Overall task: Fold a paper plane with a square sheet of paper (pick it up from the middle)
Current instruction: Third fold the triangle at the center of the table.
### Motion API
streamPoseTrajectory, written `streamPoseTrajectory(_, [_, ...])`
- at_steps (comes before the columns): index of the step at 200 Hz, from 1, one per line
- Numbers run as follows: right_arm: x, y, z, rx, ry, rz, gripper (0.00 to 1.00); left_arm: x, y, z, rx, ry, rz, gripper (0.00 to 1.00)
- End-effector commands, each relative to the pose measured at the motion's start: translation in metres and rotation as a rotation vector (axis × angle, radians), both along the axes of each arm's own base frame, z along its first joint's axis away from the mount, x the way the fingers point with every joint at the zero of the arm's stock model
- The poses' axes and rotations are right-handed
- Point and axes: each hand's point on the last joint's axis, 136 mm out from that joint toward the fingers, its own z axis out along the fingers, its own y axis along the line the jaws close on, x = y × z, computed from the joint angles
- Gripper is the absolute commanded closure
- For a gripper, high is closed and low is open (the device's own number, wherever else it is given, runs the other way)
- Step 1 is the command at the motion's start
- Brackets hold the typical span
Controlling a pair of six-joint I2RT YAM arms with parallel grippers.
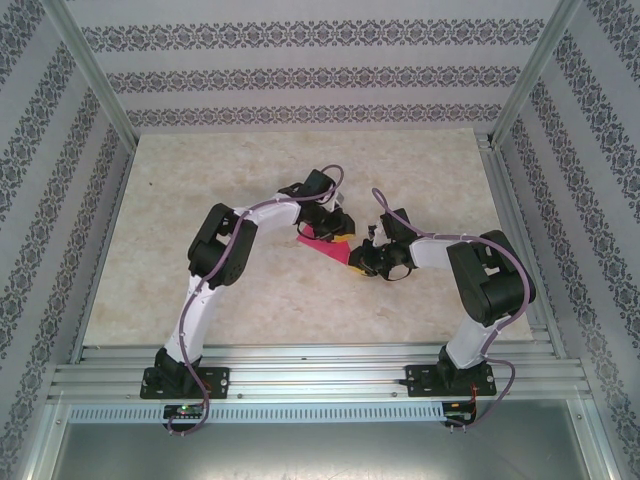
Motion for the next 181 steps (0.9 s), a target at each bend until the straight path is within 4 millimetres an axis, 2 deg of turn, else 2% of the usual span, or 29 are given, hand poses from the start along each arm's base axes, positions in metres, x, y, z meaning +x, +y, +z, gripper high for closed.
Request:
streamPoseTrajectory(1, [-0.012, -0.007, -0.015, -0.050, 0.066, -0.013, 0.84, 0.025, 0.025, -0.019, 0.150, -0.065, 0.061, 0.67])
streamPoseTrajectory(30, [-0.013, -0.008, -0.015, -0.053, 0.066, -0.013, 0.84, 0.035, 0.023, -0.007, 0.152, -0.091, 0.068, 0.66])
streamPoseTrajectory(65, [-0.012, -0.007, -0.013, -0.046, 0.061, -0.013, 0.84, 0.046, 0.018, -0.009, 0.164, -0.082, 0.064, 0.64])
streamPoseTrajectory(85, [-0.010, -0.005, -0.010, -0.040, 0.052, -0.010, 0.84, 0.052, 0.016, -0.001, 0.169, -0.104, 0.062, 0.63])
streamPoseTrajectory(115, [-0.003, 0.000, 0.002, -0.012, 0.021, -0.005, 0.83, 0.061, 0.015, 0.043, 0.144, -0.193, 0.065, 0.61])
streamPoseTrajectory(153, [0.012, 0.011, 0.032, 0.030, -0.040, 0.015, 0.79, 0.053, 0.018, 0.108, 0.065, -0.302, 0.065, 0.61])
streamPoseTrajectory(169, [0.020, 0.012, 0.050, 0.032, -0.088, 0.005, 0.73, 0.046, 0.027, 0.123, 0.069, -0.336, 0.083, 0.60])
streamPoseTrajectory(181, [0.024, 0.014, 0.067, 0.053, -0.126, 0.001, 0.70, 0.041, 0.039, 0.125, 0.098, -0.346, 0.104, 0.60])
